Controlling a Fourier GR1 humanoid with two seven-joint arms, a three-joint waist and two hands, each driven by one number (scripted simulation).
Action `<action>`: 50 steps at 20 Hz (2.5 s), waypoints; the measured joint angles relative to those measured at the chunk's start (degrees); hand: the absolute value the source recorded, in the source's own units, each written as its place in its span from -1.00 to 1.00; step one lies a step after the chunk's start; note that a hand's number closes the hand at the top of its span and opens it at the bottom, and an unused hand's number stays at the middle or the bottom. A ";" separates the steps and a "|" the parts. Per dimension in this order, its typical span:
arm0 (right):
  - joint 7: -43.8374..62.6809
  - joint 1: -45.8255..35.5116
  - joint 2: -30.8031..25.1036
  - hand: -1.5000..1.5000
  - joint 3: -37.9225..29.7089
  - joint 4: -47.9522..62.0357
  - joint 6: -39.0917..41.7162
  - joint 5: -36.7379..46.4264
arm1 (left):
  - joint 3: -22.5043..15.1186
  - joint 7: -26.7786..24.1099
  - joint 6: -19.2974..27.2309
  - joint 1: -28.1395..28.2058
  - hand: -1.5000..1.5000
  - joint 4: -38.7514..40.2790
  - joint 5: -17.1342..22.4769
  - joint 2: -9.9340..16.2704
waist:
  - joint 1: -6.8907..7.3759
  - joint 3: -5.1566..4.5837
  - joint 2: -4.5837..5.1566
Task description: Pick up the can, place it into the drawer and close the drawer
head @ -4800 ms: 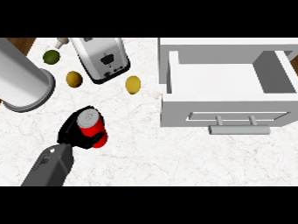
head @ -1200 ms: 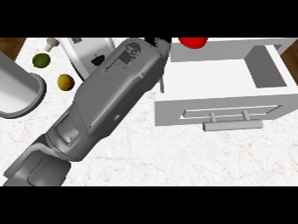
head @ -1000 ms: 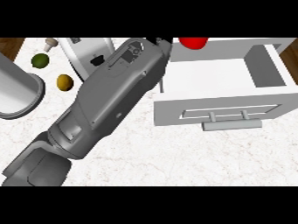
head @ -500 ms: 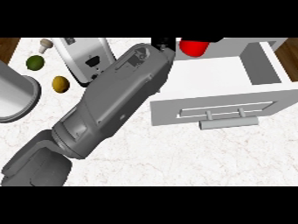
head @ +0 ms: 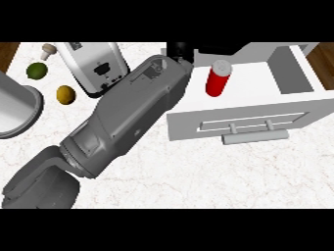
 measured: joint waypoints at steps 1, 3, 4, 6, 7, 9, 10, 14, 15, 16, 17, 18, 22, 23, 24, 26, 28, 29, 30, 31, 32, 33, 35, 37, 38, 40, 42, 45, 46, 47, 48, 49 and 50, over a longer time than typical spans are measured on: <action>0.31 0.04 -0.27 -1.00 -0.22 -0.11 -0.10 -0.15 | -0.42 -0.03 0.45 -0.01 -1.00 -0.02 0.56 0.00 | 0.00 0.00 -0.03; 0.06 0.00 -0.19 -1.00 -0.27 -0.12 0.18 -0.10 | -1.13 -0.35 0.92 -0.09 -1.00 0.08 1.43 0.00 | 0.16 0.01 -0.09; 0.27 -0.63 -0.81 -1.00 -0.50 0.37 -0.07 -0.42 | -1.69 -0.84 1.33 0.48 -1.00 -0.46 2.10 0.00 | 0.10 0.00 -0.08; 0.60 -0.70 -0.87 -1.00 -0.27 0.02 -0.01 -0.32 | -2.53 -1.21 2.36 0.46 -1.00 -0.39 3.02 0.01 | 0.02 0.00 -0.08; 0.50 -1.01 -0.85 -1.00 -0.14 0.32 0.00 -0.18 | -2.49 -1.50 2.33 0.18 -1.00 -0.09 3.58 0.00 | -0.03 0.00 -0.02; -0.12 -0.76 -0.62 -1.00 -0.41 0.28 0.50 -0.11 | -2.61 -1.91 2.34 -0.40 -1.00 0.24 4.51 0.00 | -0.06 0.01 -0.04; -0.35 -0.47 -0.37 -1.00 -0.47 -0.30 0.69 0.16 | -2.45 -2.35 2.38 -0.70 -1.00 0.50 4.89 0.00 | 0.00 0.00 -0.07; -4.63 -2.11 -1.93 -1.00 -1.63 -1.28 2.45 4.03 | -2.61 -4.27 2.09 -0.10 -1.00 -0.15 6.31 0.00 | 0.20 -0.01 0.00; -5.69 -2.65 -2.84 -1.00 -2.03 -1.37 3.05 5.52 | -2.40 -4.98 1.85 0.04 -1.00 -0.30 6.62 -0.01 | 0.40 -0.02 0.02; -6.48 -3.45 -3.45 -1.00 -1.88 -1.75 3.35 6.87 | -2.45 -5.28 1.71 -0.05 -1.00 -0.42 6.87 0.00 | 0.65 -0.02 0.01; -7.21 -3.89 -3.59 -1.00 -1.35 -2.07 3.85 8.09 | -2.44 -5.80 2.00 -0.17 -1.00 -0.77 7.30 0.00 | 0.73 -0.03 0.00; -8.01 -4.74 -3.70 -1.00 -0.72 -2.33 4.05 9.47 | -2.10 -6.51 1.37 -0.30 -1.00 -0.60 7.57 0.00 | 0.97 -0.03 0.04; -11.10 -7.49 -3.77 -1.00 2.29 -3.76 4.91 17.16 | -2.78 -7.59 2.63 -1.15 -1.00 -1.90 8.68 0.00 | 1.63 -0.03 -0.04; -11.61 -8.30 -3.79 -1.00 3.25 -4.25 4.91 19.74 | -2.76 -7.88 2.74 -1.44 -1.00 -1.99 8.86 -0.01 | 1.95 -0.03 -0.05; -11.75 -9.32 -3.89 -1.00 4.35 -4.78 4.66 22.38 | -2.75 -8.13 2.70 -1.78 -1.00 -1.85 8.94 0.00 | 2.29 -0.04 -0.04; -13.17 -10.88 -3.84 -1.00 6.64 -4.79 4.69 27.78 | -2.77 -8.80 3.29 -2.15 -1.00 -2.07 9.39 0.00 | 2.65 -0.04 -0.05; -14.00 -12.40 -3.33 -1.00 9.58 -4.96 4.13 33.59 | -2.58 -9.11 2.96 -1.94 -1.00 -2.17 9.73 0.00 | 3.32 -0.05 -0.13; -14.09 -13.55 -3.30 -1.00 11.32 -4.73 3.70 36.70 | -2.63 -9.01 3.00 -1.78 -1.00 -2.66 9.98 0.00 | 3.72 -0.07 -0.18; -14.19 -14.44 -3.49 -1.00 12.63 -4.25 3.46 39.09 | -2.27 -8.85 2.75 -2.15 -1.00 -2.17 10.00 0.00 | 3.90 -0.08 -0.24; -14.42 -15.44 -3.63 -1.00 14.00 -3.79 3.08 41.57 | -1.88 -9.11 2.21 -2.16 -1.00 -1.61 9.93 0.00 | 4.08 -0.08 -0.27; -15.30 -16.16 -3.52 -1.00 15.70 -2.78 2.64 44.60 | -1.95 -9.04 2.55 -2.00 -1.00 -2.19 10.21 0.00 | 4.24 -0.09 -0.32; -15.83 -16.86 -3.48 -1.00 17.46 -2.06 2.12 47.68 | -1.89 -8.85 2.42 -2.14 -1.00 -2.05 10.22 0.00 | 4.41 -0.08 -0.34; -16.19 -19.27 -3.45 -1.00 21.30 -0.22 0.66 53.67 | -1.79 -8.11 2.57 -2.74 -1.00 -1.85 10.17 0.00 | 4.84 -0.10 -0.41; -16.68 -21.50 -3.14 -1.00 24.81 2.32 -1.38 59.25 | -1.26 -8.03 2.10 -2.30 -1.00 -1.68 9.88 0.00 | 5.34 -0.12 -0.51; -16.86 -23.08 -3.32 -1.00 25.87 3.93 -2.35 61.39 | -1.05 -7.70 1.89 -2.19 -1.00 -1.54 9.66 0.03 | 5.47 -0.11 -0.57; -17.05 -25.79 -3.02 -1.00 28.90 7.24 -4.46 66.05 | -1.16 -7.48 2.14 -1.46 -1.00 -2.30 9.20 0.20 | 5.74 -0.12 -0.71; -17.95 -27.95 -3.24 -1.00 31.25 11.01 -6.62 70.56 | -1.20 -6.70 2.64 -0.75 -1.00 -3.26 8.62 0.54 | 6.20 -0.13 -0.87; -18.98 -32.38 -4.16 -1.00 33.63 17.64 -9.07 75.80 | -1.20 -5.27 3.30 -0.47 -1.00 -4.42 7.67 1.61 | 6.62 -0.13 -0.97; -19.69 -33.85 -4.54 -1.00 34.26 20.33 -9.85 77.19 | -1.10 -4.81 3.16 -0.66 -1.00 -4.55 7.38 2.00 | 6.63 -0.13 -0.94; -20.27 -34.78 -4.75 -1.00 35.22 22.43 -10.69 78.83 | -1.04 -4.49 2.82 -0.24 -1.00 -4.90 7.09 2.75 | 6.68 -0.12 -0.96; -20.66 -36.26 -4.89 -1.00 35.97 25.15 -11.61 80.43 | -0.92 -4.31 2.51 0.06 -1.00 -5.31 6.85 3.41 | 6.84 -0.12 -0.94; -21.24 -37.64 -5.09 -1.00 36.42 28.18 -12.78 81.95 | -0.99 -3.79 2.41 0.33 -1.00 -5.82 6.59 4.00 | 7.07 -0.13 -0.94; -22.07 -38.53 -5.22 -1.00 37.15 30.47 -13.94 83.35 | -1.03 -3.27 2.45 0.73 -1.00 -6.37 6.25 4.56 | 7.06 -0.12 -0.97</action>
